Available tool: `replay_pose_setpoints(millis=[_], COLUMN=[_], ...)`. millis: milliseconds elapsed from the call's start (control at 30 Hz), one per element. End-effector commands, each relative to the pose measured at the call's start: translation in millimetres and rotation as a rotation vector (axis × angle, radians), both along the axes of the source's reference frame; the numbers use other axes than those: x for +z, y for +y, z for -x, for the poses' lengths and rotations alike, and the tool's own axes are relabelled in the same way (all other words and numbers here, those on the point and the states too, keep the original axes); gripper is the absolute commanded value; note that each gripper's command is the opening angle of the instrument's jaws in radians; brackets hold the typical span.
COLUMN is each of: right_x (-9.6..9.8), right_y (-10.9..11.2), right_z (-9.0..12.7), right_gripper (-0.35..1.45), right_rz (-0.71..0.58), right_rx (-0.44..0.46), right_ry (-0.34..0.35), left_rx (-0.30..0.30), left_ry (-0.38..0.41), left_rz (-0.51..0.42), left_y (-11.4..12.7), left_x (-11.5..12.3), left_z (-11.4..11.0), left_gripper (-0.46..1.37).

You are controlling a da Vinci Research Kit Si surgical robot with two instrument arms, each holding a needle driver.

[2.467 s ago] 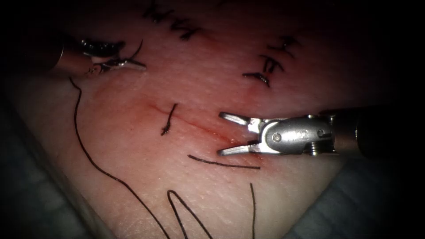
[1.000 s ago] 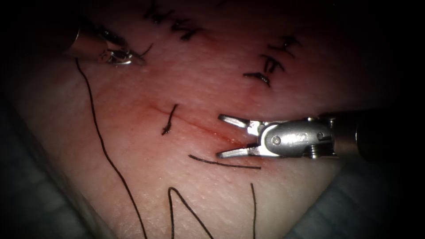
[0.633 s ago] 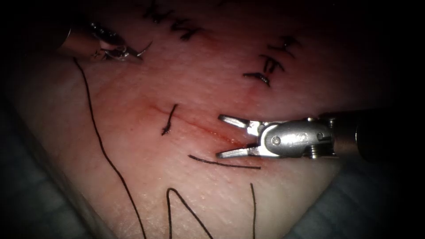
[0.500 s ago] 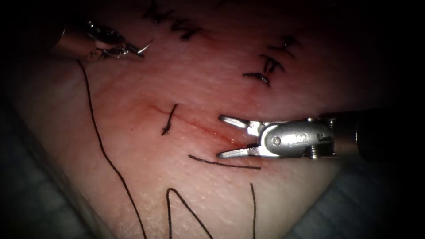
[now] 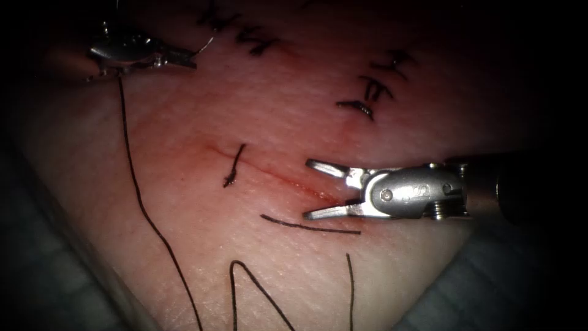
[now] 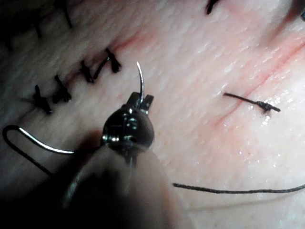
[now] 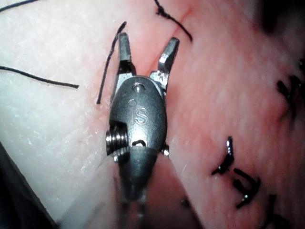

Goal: Wound Closure
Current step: Hand over the needle to the right gripper

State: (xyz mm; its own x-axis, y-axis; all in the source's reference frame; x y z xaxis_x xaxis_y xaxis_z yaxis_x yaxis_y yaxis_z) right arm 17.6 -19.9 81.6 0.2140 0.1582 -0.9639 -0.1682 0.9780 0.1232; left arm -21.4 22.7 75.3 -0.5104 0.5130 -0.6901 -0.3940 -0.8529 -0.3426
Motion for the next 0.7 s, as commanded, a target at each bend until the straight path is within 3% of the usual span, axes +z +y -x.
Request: replay_pose_setpoints(millis=[33, 200, 700], right_x=[0.1, 0.2, 0.3], right_y=[-0.1, 0.2, 1.7], right_z=[0.0, 0.1, 0.5], right_gripper=[0.84, 0.84, 0.85], right_rz=[-0.003, -0.015, -0.101], right_rx=[0.001, 0.005, 0.009], right_ry=[0.0, 0.001, -0.019], left_rx=[0.011, 0.052, 0.17], left_ry=[-0.012, -0.05, -0.176], left_rz=[0.019, 0.117, 0.264], left_y=[-0.1, -1.3, -5.1], left_x=[-0.1, -2.4, -7.7], left_z=[-0.1, 0.4, 2.6], left_gripper=[-0.35, -0.35, -0.35])
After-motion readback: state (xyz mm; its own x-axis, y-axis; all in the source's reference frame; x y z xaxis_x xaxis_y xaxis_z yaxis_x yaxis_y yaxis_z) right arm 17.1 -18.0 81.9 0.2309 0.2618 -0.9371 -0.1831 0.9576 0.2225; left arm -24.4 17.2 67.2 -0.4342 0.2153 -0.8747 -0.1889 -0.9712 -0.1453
